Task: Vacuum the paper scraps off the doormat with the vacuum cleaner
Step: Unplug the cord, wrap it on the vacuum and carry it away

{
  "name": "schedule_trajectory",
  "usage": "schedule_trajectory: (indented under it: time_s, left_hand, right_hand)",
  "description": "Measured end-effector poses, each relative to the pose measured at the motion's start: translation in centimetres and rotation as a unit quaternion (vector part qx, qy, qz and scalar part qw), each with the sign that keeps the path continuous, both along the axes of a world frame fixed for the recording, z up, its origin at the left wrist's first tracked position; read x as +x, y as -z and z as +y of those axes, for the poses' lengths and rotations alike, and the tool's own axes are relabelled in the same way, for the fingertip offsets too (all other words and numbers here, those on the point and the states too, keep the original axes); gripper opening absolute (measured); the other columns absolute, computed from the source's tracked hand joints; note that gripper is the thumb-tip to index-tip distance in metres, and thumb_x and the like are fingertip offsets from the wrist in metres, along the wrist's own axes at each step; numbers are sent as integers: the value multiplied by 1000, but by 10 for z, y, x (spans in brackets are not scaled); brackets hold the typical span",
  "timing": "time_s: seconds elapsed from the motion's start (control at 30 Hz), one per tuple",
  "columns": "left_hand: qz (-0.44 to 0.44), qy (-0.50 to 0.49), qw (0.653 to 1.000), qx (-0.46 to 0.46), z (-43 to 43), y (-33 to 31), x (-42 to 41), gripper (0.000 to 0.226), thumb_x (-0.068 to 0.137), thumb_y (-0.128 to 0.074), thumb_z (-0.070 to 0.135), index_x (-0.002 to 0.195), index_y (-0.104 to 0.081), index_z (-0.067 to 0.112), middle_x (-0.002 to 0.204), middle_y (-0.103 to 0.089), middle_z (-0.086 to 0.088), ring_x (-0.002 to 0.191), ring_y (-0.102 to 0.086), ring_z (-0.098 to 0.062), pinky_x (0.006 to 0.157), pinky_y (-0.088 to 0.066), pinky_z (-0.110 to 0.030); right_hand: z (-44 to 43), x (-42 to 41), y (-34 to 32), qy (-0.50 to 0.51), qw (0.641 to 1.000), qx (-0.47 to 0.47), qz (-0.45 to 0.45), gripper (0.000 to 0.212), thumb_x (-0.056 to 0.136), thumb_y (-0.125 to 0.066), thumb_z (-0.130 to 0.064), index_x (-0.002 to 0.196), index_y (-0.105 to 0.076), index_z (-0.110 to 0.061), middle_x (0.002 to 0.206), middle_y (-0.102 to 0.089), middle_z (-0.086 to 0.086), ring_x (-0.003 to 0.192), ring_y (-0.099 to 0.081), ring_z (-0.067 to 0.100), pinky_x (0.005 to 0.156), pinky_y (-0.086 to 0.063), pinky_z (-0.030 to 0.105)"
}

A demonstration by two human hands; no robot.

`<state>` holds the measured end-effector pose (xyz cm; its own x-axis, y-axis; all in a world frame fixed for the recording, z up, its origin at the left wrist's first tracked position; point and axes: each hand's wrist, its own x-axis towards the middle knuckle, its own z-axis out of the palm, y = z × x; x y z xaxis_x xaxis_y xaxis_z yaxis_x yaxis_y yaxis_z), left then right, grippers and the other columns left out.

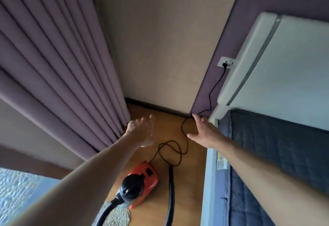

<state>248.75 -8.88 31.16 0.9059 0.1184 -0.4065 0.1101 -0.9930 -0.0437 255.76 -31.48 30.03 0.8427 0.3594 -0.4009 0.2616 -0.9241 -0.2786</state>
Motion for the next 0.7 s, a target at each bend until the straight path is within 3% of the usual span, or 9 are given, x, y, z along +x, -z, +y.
schedule_trajectory:
  time_s: [0.37,0.53,0.7]
  left_hand:
    - [-114,28,993,28,1,-181,25,85,96,-52,47,158,-3,16,147,-45,-12,129,-52,-34,100,-47,-45]
    - [-146,50,987,34,-7,-217,24,87,96,-51,51,158,-1,15,147,-45,-13,127,-54,-34,98,-47,-45]
    - [-176,74,981,28,-20,-227,27,89,96,-49,55,158,1,16,144,-48,-14,122,-57,-34,93,-50,-43]
  right_hand:
    - [-28,13,-181,31,996,16,-85,85,94,-57,-48,156,-5,-22,150,-33,16,126,-51,32,98,-49,39]
    - [-35,11,-233,42,991,16,-123,83,93,-58,-47,155,-8,-23,148,-35,17,117,-56,33,86,-49,38]
    - [-44,6,-245,42,987,8,-156,82,94,-57,-46,156,-9,-22,144,-37,16,116,-55,32,77,-43,33]
